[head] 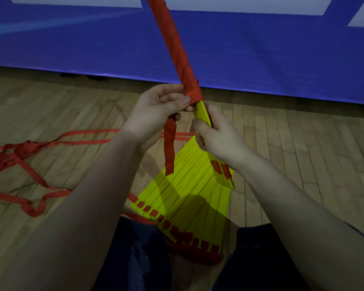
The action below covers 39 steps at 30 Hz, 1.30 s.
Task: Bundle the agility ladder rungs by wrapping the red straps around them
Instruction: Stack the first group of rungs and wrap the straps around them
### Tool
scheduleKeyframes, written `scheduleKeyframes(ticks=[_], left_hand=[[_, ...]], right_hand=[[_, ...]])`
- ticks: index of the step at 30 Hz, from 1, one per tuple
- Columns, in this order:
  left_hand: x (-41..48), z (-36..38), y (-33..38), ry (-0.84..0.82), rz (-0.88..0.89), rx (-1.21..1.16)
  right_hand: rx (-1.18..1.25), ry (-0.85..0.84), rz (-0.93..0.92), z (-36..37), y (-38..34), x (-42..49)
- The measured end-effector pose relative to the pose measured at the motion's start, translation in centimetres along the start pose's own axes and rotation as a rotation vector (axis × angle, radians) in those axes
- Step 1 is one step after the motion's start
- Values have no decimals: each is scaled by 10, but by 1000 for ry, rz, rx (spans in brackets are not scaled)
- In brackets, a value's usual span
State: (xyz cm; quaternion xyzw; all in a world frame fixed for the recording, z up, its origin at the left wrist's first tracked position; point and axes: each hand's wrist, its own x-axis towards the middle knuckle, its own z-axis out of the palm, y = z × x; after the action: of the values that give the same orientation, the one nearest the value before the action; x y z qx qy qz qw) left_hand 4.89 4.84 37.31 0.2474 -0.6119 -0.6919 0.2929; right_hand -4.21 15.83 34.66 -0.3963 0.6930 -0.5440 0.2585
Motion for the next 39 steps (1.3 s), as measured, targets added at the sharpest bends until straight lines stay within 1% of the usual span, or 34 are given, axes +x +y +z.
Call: scheduleKeyframes(ticks=[2, 4, 7, 9, 11, 13, 16, 19, 21, 23, 25, 27, 29, 31, 32, 34, 35, 36, 37, 38, 39], left_hand=[[2, 1, 0, 29, -74, -71], [4, 2, -1, 0, -146, -133], [7, -4, -1, -79, -143, -176], [8, -11, -2, -94, -135, -150], [7, -14, -1, -109, -125, -94], [4, -12, 0, -208, -114, -91], [0, -6, 1, -350, -95, -212], [-4, -3, -1, -401, -95, -343], [-7, -3, -1, -459, -65, -412], [-10, -4, 1, -496, 2, -381], [-11, -5, 5, -454, 27, -322], [-10, -6, 8, -331, 28, -250], [-7, -6, 7, -163, 45, -126], [-3, -4, 5, -15, 67, -10], [-1, -3, 3, 44, 72, 12], [3, -1, -1, 167, 79, 2], [4, -1, -2, 230, 86, 20], [6, -1, -3, 293, 93, 61], [6, 0, -4, 342, 104, 101], [7, 1, -6, 379, 115, 128], [7, 3, -8, 400, 122, 151]], right_hand=[[220, -18, 78, 0, -7, -1], [405, -62, 106, 0, -12, -3], [644, -150, 104, -4, -17, -4], [756, -185, 102, -6, -20, -5], [843, -210, 112, -9, -23, -6], [907, -235, 138, -12, -25, -8], [944, -331, 231, -18, -27, -15], [1043, -455, 355, -16, -28, -22], [1127, -477, 364, -11, -26, -23], [1154, -513, 355, -8, -24, -23], [1076, -558, 337, -8, -21, -23], [863, -548, 346, -9, -21, -20], [675, -444, 370, -6, -23, -17], [542, -278, 368, -1, -25, -16], [476, -182, 350, 2, -27, -16], [356, 13, 263, 5, -29, -18], [240, 99, 169, 7, -29, -21], [42, 150, 45, 7, -26, -24], [-183, 153, -59, 9, -21, -27], [-376, 135, -119, 12, -15, -31], [-505, 126, -136, 16, -11, -34]])
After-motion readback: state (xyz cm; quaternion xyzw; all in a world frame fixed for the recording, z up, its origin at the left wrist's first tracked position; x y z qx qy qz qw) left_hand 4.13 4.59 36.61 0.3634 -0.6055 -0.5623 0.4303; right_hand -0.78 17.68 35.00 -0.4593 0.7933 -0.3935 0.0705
